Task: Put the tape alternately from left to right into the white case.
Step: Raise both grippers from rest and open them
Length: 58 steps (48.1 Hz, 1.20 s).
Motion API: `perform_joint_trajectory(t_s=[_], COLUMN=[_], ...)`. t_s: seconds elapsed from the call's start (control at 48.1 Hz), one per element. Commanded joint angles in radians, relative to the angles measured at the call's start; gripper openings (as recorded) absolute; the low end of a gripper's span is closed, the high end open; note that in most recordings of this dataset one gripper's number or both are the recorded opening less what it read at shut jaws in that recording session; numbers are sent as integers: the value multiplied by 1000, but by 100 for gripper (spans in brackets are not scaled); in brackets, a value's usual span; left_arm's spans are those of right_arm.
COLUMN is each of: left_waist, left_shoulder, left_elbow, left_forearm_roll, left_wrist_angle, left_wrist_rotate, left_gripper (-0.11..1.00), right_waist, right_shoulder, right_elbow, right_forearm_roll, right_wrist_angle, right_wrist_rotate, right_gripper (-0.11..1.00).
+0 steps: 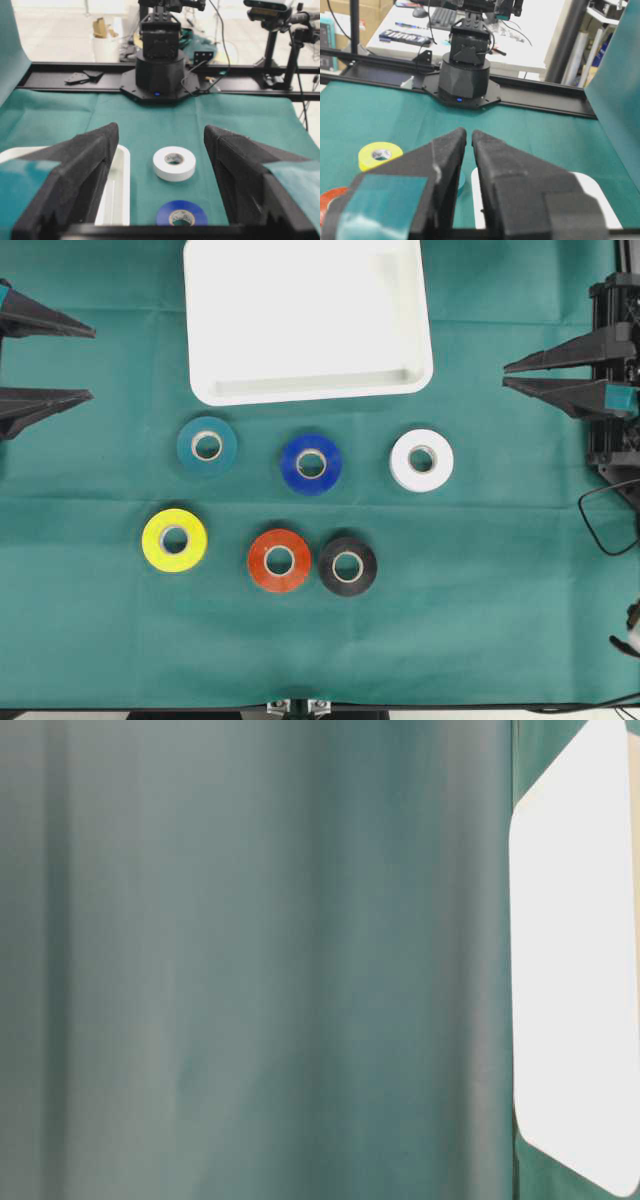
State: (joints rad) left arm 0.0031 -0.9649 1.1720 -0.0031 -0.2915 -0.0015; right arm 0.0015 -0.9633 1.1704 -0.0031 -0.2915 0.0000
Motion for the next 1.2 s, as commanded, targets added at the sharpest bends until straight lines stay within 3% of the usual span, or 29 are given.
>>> perform_joint_trajectory(t_s=[0.0,0.042,0.166,0.291,0.644,0.831,1.018,1.121,1.184], left_waist=[-18,-18,-29,-34,-40,-40,-40,-40,-40], left_shoulder=[3,3,15,31,38,58,71,71,71], left_elbow=[8,9,6,6,12,0,-8,-8,-8], left_forearm_roll=[-20,-20,-21,-21,-21,-23,-23,-23,-26], left_wrist_angle=[-6,-6,-6,-6,5,75,84,87,89], left_wrist_rotate=[3,0,2,3,3,0,2,2,0], left_gripper=[24,22,0,-10,-11,-10,6,30,48], right_waist=[5,5,5,5,5,0,-12,-14,-14], right_shoulder=[2,2,9,29,41,77,92,92,94], right_elbow=[-3,0,-5,-8,-17,-29,-43,-43,-44], right_forearm_roll=[0,2,0,-3,-2,-3,-3,-3,-3], right_wrist_angle=[-11,-12,-14,-14,-3,14,17,35,49], right_wrist_rotate=[12,14,12,12,25,57,84,84,84], right_gripper=[24,22,1,-2,-2,-2,0,17,32])
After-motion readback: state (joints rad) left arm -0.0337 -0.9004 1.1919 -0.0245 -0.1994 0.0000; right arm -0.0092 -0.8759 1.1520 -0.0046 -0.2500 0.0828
